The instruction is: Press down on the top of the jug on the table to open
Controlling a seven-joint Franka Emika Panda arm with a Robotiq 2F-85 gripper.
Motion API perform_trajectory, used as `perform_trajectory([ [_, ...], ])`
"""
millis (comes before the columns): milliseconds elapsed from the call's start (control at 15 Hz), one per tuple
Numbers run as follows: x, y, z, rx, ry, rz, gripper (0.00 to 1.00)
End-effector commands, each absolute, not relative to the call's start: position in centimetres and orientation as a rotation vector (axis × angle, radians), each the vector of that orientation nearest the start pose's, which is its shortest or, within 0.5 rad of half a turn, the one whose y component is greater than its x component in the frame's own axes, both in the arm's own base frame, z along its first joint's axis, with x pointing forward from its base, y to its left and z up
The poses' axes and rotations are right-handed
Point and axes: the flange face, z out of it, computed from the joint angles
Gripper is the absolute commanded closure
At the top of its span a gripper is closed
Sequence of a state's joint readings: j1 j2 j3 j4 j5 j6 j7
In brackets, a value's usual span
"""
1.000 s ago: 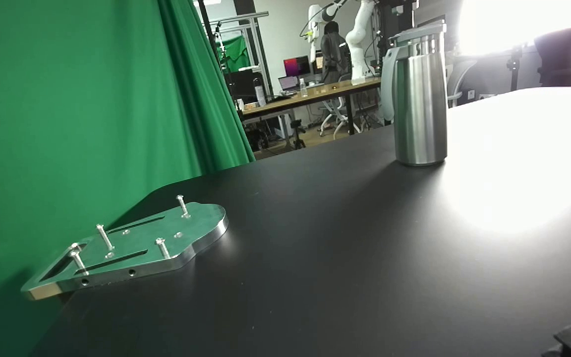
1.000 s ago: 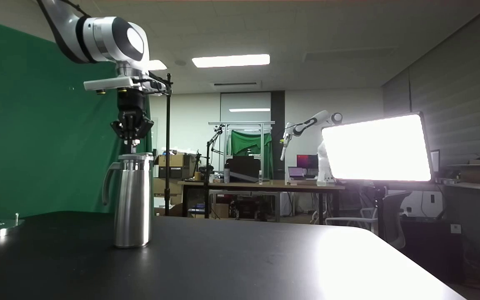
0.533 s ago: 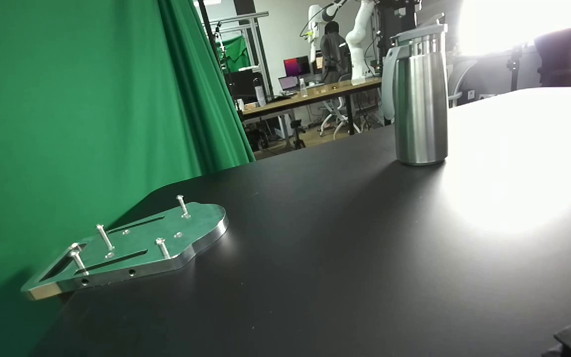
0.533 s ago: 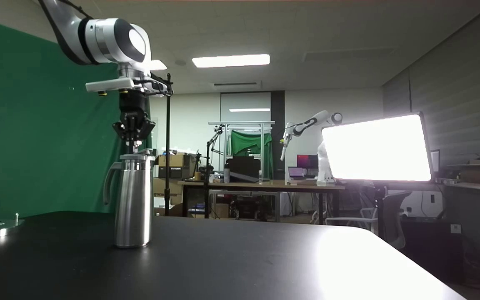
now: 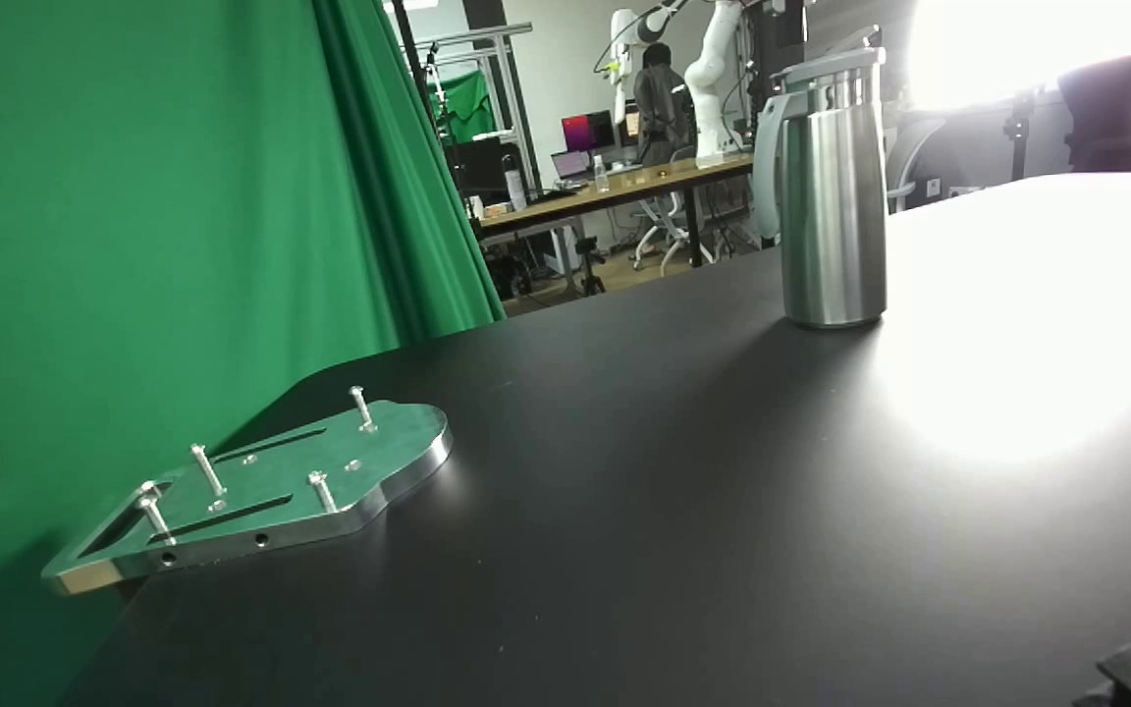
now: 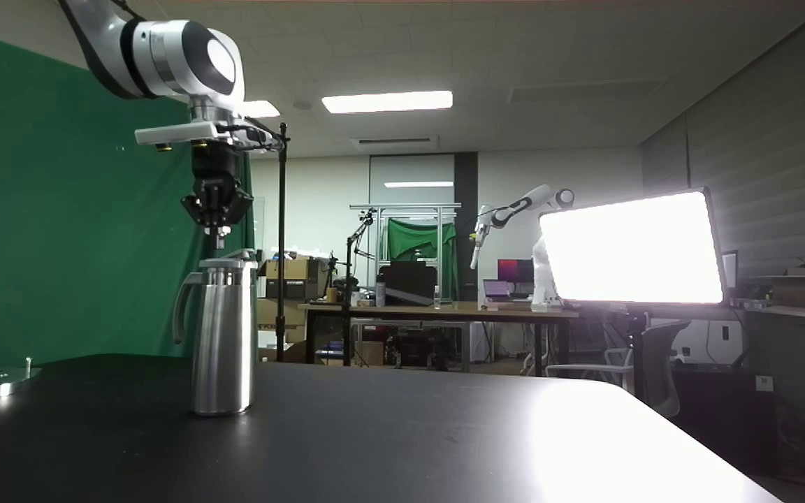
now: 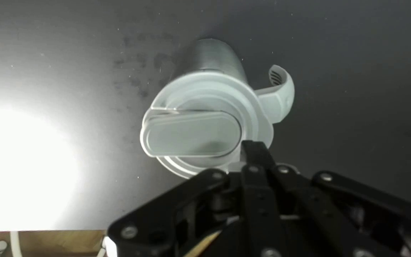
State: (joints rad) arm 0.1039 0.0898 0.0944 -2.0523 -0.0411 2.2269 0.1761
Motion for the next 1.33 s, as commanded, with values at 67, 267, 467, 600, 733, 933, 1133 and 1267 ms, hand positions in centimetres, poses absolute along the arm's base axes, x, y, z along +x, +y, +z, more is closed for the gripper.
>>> perform_trajectory([
  [67,53.8,12.3,45.3,-3.177,-0.127,-0.236,1.00],
  [267,52.3,12.3,46.4,-3.208,-0.147,-0.242,0.67],
  [467,51.1,11.9,46.8,-3.223,-0.149,-0.226,0.46],
  [600,50.3,11.6,46.9,-3.225,-0.145,-0.217,0.34],
  [733,49.7,11.3,47.0,-3.228,-0.139,-0.209,0.20],
  [933,48.9,10.9,46.9,-3.233,-0.127,-0.195,0.00],
  [1133,49.5,11.0,46.5,-3.221,-0.154,-0.180,0.04],
  [1267,49.3,10.9,46.5,-3.222,-0.151,-0.181,0.00],
])
